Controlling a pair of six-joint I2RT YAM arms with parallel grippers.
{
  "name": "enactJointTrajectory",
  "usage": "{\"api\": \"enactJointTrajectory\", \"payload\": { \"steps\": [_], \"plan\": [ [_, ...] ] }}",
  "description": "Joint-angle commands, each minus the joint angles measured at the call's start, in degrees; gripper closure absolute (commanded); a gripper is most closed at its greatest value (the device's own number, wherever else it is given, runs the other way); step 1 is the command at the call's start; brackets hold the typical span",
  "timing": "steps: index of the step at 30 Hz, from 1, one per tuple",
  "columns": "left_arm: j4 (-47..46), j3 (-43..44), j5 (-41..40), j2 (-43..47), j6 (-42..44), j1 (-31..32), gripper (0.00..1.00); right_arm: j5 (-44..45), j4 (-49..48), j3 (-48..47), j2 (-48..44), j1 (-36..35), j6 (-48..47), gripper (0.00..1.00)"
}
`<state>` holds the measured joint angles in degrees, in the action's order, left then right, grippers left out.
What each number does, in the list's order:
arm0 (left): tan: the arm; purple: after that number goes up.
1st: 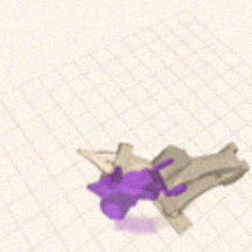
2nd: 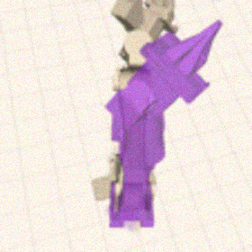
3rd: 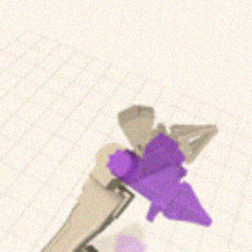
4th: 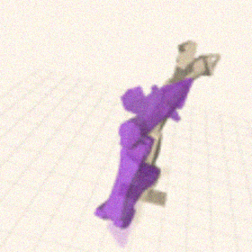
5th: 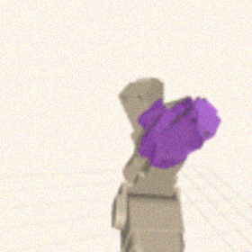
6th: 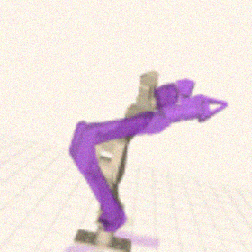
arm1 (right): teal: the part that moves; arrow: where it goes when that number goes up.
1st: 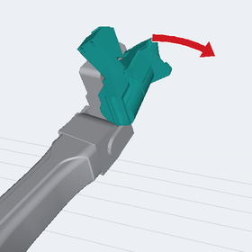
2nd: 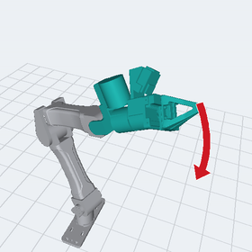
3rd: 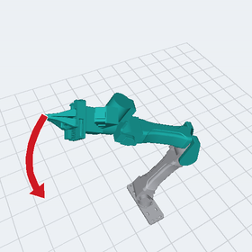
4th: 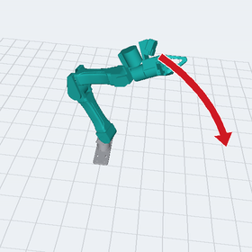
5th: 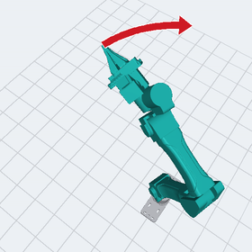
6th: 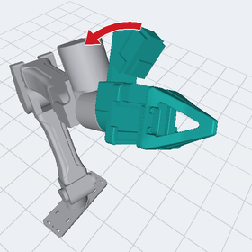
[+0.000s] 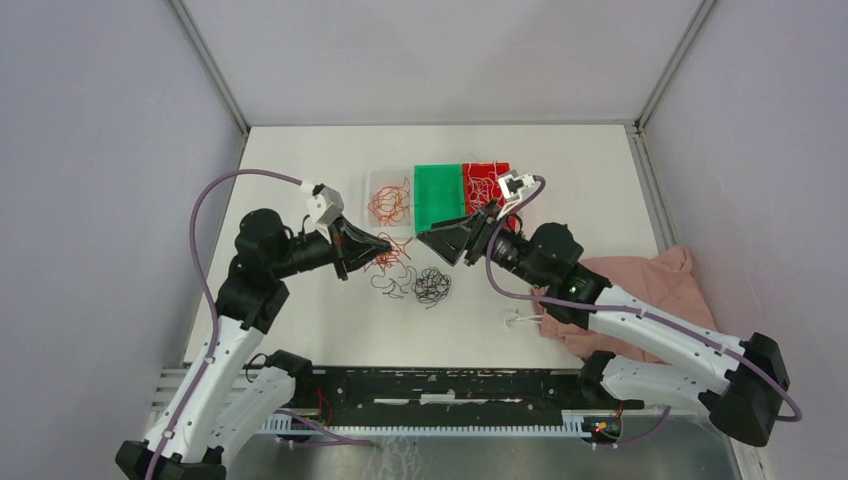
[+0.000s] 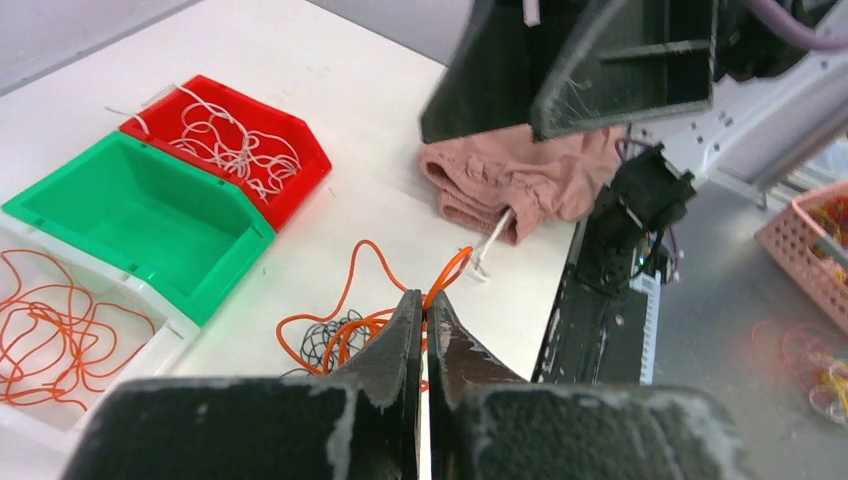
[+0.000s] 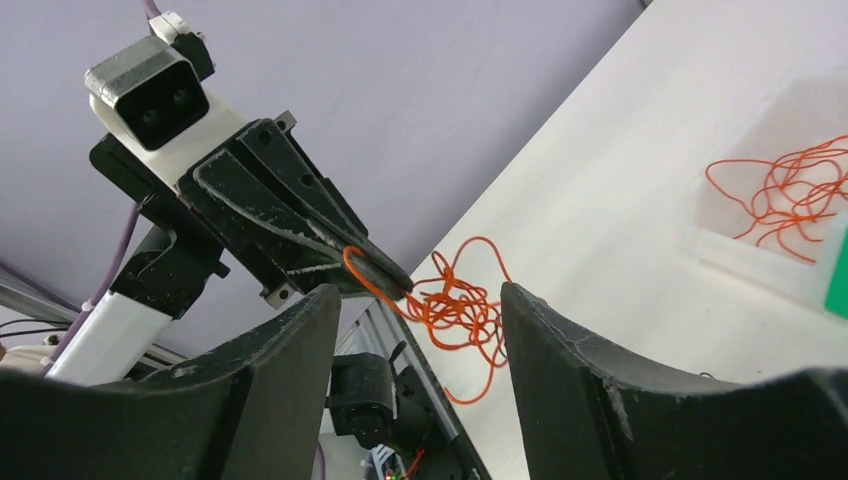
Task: Untangle the cables
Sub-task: Untie the cable.
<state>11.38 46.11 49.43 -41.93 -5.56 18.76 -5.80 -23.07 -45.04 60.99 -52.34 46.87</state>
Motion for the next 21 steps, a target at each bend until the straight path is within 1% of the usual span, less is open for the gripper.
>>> {"api": "enactJointTrajectory", "payload": {
  "steps": [1,3,6,8,14,17,19,21],
  "plan": [
    [-7.74,2.03,-4.94,0.58,-10.19,0.13,0.97,1.69,-5.30,3.56,-3.04,-0.49,-3.92,0.32],
    [-9.12,2.20,-7.91,0.28,-12.90,0.12,0.97,2.67,-6.32,3.62,-2.91,-2.70,-8.06,0.31],
    [-8.42,3.48,-12.72,-0.37,-14.63,0.12,0.97,6.74,-4.53,1.98,-1.64,-5.98,-14.91,0.31],
    [-7.79,3.93,-14.46,-0.66,-15.82,0.14,0.97,9.92,-4.48,0.83,0.19,-7.25,-17.67,0.31],
    [-6.39,4.31,-14.73,-0.78,-18.12,0.14,0.97,17.28,-7.86,-4.68,8.77,-10.09,-23.70,0.32],
    [-5.69,4.51,-14.27,-0.74,-18.04,0.09,0.97,21.37,-11.94,-6.62,12.93,-11.06,-24.37,0.33],
    [-5.43,4.58,-12.65,-0.81,-18.35,0.13,0.97,23.60,-14.42,-8.08,16.14,-11.31,-24.66,0.34],
    [-5.69,4.89,-10.28,-1.19,-18.94,0.18,0.97,25.96,-14.71,-9.80,18.74,-11.48,-25.18,0.37]
  ]
}}
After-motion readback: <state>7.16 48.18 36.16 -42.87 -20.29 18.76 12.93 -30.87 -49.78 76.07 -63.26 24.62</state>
